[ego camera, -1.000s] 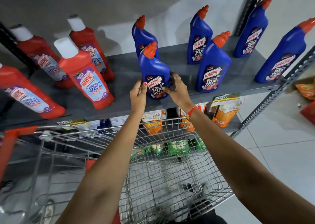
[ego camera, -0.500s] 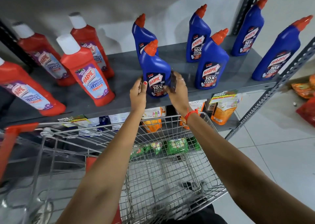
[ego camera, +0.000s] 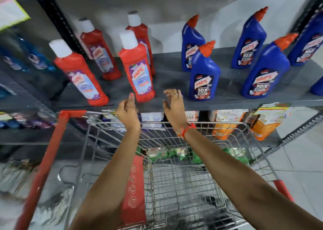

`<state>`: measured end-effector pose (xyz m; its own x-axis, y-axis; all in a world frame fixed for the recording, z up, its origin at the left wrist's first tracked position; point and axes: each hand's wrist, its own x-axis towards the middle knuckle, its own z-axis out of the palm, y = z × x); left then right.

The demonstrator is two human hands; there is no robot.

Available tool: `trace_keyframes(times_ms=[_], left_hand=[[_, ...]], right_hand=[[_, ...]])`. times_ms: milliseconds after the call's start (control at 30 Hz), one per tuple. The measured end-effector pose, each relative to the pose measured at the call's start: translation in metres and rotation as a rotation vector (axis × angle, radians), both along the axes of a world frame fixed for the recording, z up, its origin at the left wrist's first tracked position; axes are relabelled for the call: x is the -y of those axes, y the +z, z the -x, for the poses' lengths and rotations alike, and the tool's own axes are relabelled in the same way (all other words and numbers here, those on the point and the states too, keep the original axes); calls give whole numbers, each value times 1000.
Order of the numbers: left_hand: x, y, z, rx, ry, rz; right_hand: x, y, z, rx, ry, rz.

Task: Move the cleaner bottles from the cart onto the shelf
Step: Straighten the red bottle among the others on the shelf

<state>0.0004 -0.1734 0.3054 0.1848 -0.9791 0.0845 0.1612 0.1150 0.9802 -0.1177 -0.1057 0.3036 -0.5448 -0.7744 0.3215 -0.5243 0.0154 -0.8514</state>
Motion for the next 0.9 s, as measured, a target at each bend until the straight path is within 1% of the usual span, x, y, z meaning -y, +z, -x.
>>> trace_keyframes(times_ms=[67, 167, 200, 267, 333, 400, 567, 733, 900], left_hand=[[15, 10, -9, -4, -87, 4], [34, 24, -11, 105, -291, 14], [36, 29, -9, 147, -349, 40], [46, 33, -5, 222, -403, 103], [51, 36, -2, 238, -406, 120], [56, 35, -1, 223, -400, 103], [75, 34, -2, 271, -491, 17], [73, 46, 2, 172, -570, -91], [72, 44, -1, 153, -553, -80]], right_hand=[[27, 10, -9, 91, 26, 25], [57, 25, -10, 293, 46, 40], [64, 28, -7, 379, 93, 32], [74, 31, -3, 523, 227, 0], [80, 32, 1, 507, 326, -80], [82, 29, 5, 451, 343, -116], [77, 24, 5, 387, 246, -107], [77, 21, -2, 336, 137, -58], [75, 22, -4, 324, 141, -68]])
